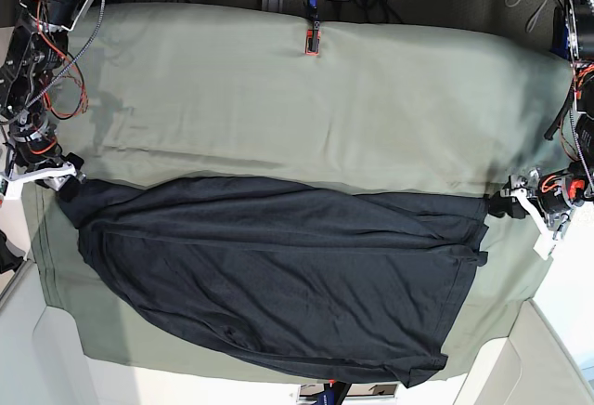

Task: Fold the T-shirt properly
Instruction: 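Pull the shirt further with both grippers, spreading it flat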

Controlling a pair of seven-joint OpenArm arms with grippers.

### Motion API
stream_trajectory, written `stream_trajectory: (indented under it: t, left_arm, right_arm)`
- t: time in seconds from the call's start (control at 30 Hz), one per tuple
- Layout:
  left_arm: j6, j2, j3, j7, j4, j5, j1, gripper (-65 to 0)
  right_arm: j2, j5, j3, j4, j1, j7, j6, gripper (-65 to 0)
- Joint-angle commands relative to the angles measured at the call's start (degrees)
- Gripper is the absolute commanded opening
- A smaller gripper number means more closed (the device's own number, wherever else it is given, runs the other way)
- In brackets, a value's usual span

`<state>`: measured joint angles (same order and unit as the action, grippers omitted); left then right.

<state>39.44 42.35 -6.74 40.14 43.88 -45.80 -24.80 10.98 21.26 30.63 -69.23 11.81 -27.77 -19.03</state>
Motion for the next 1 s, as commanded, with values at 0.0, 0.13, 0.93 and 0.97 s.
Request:
stream_trajectory:
  t: [0.0,0.13,0.93,0.97]
  left_arm:
    - [0.6,1.3,0.4,-1.7,0.6,-0.4,-1.6,-28.9]
    - [0.6,0.8,0.4,-4.6,0.5,1.7,-1.7,-28.8]
    - [0.6,-9.9,0.4,-10.8,-3.5,8.2,-2.0,-27.7]
    - [0.5,-10.0,0.4,-11.0,-3.5,8.4,-2.0,-32.9]
  right_arm:
    - [0.9,0.5,0.2,0.7,2.1,1.3,-0.7,-32.0]
    - [0.9,0.0,0.0,6.8,5.7,1.4,-2.3,-32.0]
    - [-0.3,2.8,-0.2,10.6,6.7,0.3,-6.8,-32.1]
    - [-0.6,2.7,-0.5,10.6,6.7,0.3,-7.0,-32.3]
